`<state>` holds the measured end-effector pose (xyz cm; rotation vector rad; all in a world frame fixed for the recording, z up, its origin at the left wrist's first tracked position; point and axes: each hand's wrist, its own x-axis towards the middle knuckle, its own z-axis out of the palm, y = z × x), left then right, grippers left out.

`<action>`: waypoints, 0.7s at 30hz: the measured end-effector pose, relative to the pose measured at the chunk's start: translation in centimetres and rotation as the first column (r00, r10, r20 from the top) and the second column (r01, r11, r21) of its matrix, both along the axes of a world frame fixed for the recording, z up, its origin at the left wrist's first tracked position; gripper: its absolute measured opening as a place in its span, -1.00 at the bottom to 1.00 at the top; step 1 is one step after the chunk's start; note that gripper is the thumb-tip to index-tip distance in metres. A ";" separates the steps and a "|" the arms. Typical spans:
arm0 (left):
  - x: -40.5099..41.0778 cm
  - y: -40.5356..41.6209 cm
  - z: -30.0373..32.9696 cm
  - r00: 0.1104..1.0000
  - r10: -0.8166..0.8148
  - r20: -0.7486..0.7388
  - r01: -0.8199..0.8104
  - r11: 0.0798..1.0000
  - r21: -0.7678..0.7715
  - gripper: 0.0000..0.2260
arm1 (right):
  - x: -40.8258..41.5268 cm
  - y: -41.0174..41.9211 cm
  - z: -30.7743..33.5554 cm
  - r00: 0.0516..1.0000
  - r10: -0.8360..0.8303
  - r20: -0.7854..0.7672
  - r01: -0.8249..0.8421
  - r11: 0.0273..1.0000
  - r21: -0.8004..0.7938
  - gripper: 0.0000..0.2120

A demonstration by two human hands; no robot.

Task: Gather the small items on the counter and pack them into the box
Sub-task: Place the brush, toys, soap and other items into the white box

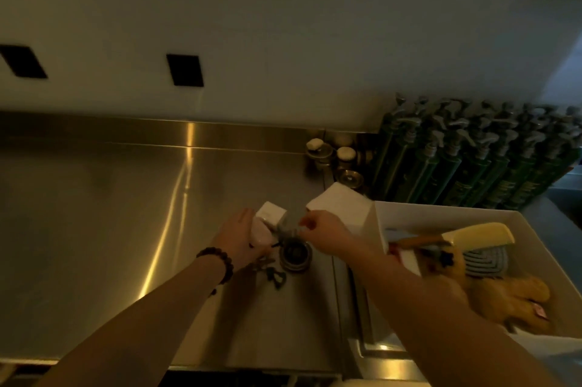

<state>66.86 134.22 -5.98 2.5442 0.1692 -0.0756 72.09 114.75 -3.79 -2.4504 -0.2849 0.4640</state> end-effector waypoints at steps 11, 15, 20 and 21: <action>3.1 2.3 -1.4 0.986 -0.158 -0.057 0.159 0.987 0.026 -0.43 | 5.0 8.1 -4.9 0.991 0.123 0.059 -0.100 0.949 -0.299 -0.48; 3.7 2.6 -2.2 0.986 -0.160 -0.040 0.160 0.987 0.015 -0.46 | 5.6 8.9 -5.8 0.996 0.083 0.040 -0.069 0.959 -0.275 -0.53; 3.6 3.0 -2.5 0.995 -0.102 -0.013 0.101 0.994 -0.043 -0.32 | 5.2 8.7 -5.0 0.990 0.086 0.115 -0.043 0.941 -0.336 -0.52; 3.6 3.0 -2.3 0.996 -0.091 -0.006 0.091 0.994 -0.054 -0.29 | 4.8 8.2 -4.5 0.986 0.088 0.139 -0.041 0.950 -0.310 -0.53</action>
